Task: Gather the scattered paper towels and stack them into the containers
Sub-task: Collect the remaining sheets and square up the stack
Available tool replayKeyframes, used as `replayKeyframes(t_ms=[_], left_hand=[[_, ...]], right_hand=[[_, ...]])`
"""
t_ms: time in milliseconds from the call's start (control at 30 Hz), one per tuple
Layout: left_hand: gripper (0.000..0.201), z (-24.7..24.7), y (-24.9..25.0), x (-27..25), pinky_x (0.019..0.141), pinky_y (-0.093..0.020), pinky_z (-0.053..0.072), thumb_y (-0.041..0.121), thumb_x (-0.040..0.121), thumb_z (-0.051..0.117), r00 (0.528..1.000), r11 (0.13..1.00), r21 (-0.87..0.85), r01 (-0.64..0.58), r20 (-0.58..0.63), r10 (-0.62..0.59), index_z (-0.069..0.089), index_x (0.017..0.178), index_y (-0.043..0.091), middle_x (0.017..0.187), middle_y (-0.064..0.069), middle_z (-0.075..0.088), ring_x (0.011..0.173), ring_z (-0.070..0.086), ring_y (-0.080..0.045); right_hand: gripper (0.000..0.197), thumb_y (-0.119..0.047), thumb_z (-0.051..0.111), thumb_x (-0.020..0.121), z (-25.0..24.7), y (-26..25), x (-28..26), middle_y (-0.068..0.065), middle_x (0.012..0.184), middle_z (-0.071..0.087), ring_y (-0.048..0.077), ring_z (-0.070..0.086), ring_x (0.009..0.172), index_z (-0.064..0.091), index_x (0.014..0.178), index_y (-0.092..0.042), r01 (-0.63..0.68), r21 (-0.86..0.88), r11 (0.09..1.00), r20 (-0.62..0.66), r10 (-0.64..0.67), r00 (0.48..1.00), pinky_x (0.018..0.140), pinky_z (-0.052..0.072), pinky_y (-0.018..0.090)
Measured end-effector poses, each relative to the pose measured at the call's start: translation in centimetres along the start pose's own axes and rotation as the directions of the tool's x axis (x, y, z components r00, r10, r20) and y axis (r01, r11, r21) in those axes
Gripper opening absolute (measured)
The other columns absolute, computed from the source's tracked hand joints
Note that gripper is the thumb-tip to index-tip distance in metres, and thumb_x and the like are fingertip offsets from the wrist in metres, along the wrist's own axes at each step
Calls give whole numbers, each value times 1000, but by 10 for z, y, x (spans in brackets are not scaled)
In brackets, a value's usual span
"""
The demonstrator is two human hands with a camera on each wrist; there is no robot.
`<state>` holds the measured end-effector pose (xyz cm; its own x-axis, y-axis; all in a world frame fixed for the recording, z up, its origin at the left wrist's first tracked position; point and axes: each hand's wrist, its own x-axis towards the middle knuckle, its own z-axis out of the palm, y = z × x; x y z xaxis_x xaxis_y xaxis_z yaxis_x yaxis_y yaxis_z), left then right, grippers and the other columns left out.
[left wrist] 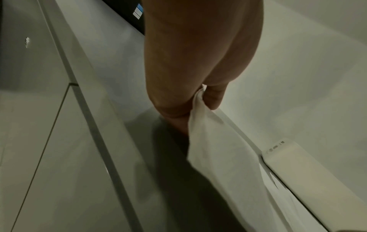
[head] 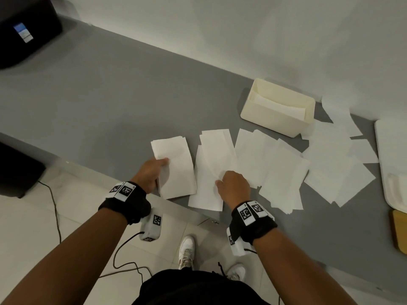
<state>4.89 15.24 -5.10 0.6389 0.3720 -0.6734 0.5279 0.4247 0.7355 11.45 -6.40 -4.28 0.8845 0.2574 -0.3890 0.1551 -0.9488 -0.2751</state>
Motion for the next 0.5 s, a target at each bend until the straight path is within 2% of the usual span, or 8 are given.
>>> replayKeyframes(t_ms=[100,267,300,400,500], left_hand=[[21,6,-1,-4,76,-34,49,13,98,49,1000,1000,4,2,27,-2,57,116,6,103,-11,64,86,61,-23],[25,15,-5,-9,90,-42,48,15,98,50,998,999,54,-9,67,5,58,119,3,113,-15,64,96,60,-29],[27,17,-6,-10,89,-42,49,15,98,50,998,998,67,-2,70,-3,58,120,3,113,-15,65,96,60,-29],[23,25,-9,-16,78,-35,50,16,99,48,996,996,91,11,86,-19,58,118,6,106,-11,65,86,61,-23],[22,35,-12,-21,75,-34,50,17,100,47,993,997,70,29,112,-37,55,119,7,108,-11,62,85,60,-21]], right_hand=[[25,-29,47,96,-4,6,-2,6,96,66,25,61,93,61,96,-8,58,-7,998,-51,-58,997,72,39,28],[26,-28,45,98,-9,13,-3,5,92,68,26,62,89,63,95,-10,119,-43,992,-83,-122,989,70,41,30],[26,-28,44,99,-9,13,-4,5,94,68,26,62,90,63,96,-10,127,-41,991,-93,-130,987,69,40,30],[30,-30,41,101,-15,15,-5,5,102,66,25,61,94,65,108,-13,144,26,989,-163,-138,977,74,41,30],[30,-30,43,100,-24,11,-10,4,99,65,24,62,88,66,108,-13,230,57,972,-223,-212,952,70,41,28]])
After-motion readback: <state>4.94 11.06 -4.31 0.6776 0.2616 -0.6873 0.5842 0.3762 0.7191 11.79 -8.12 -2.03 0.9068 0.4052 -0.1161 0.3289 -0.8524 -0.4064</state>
